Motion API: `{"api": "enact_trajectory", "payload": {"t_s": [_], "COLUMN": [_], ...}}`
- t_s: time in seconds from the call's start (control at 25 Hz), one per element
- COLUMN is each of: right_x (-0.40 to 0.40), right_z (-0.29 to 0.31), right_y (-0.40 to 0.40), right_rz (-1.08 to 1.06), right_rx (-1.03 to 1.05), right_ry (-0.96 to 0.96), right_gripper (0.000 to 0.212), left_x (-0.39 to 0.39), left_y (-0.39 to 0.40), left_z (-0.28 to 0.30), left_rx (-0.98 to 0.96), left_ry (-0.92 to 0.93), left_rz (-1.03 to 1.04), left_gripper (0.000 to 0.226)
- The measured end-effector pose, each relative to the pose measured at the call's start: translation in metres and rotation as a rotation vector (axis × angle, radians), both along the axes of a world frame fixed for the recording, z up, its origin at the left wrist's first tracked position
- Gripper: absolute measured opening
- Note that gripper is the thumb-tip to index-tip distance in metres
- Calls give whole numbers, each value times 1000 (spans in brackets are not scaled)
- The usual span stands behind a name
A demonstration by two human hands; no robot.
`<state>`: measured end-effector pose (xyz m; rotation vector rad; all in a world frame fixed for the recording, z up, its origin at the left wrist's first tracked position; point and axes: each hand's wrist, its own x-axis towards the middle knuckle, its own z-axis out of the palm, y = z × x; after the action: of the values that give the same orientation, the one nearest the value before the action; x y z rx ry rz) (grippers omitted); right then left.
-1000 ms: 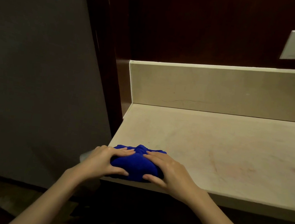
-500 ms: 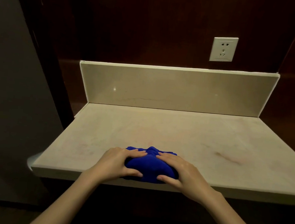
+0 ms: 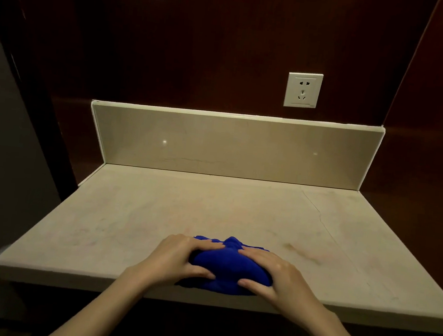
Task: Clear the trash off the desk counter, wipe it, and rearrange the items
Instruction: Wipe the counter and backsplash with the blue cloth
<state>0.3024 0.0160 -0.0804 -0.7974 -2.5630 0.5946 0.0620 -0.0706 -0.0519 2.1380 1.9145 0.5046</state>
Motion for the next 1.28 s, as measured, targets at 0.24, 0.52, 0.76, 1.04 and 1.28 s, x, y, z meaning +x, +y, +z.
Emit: {"api": "enact_trajectory", "payload": {"t_s": [0.24, 0.52, 0.76, 1.04, 1.28], "right_x": [-14, -45, -76, -100, -101], "right_z": [5, 5, 4, -1, 3], "right_y": [49, 125, 187, 242, 264], "right_rz": [-12, -48, -79, -122, -79], "right_rx": [-45, -75, -101, -101, -146], "right_ry": [3, 12, 34, 81, 102], "right_gripper": [59, 55, 52, 52, 50], "left_x": [-12, -42, -68, -92, -90], "left_y": [53, 134, 199, 256, 267], "left_z": [1, 1, 3, 2, 6], "left_rx": [1, -14, -22, 21, 8], "left_ry": [-10, -66, -93, -85, -78], "left_rz": [-4, 5, 14, 2, 40], "left_gripper": [60, 55, 53, 56, 56]}}
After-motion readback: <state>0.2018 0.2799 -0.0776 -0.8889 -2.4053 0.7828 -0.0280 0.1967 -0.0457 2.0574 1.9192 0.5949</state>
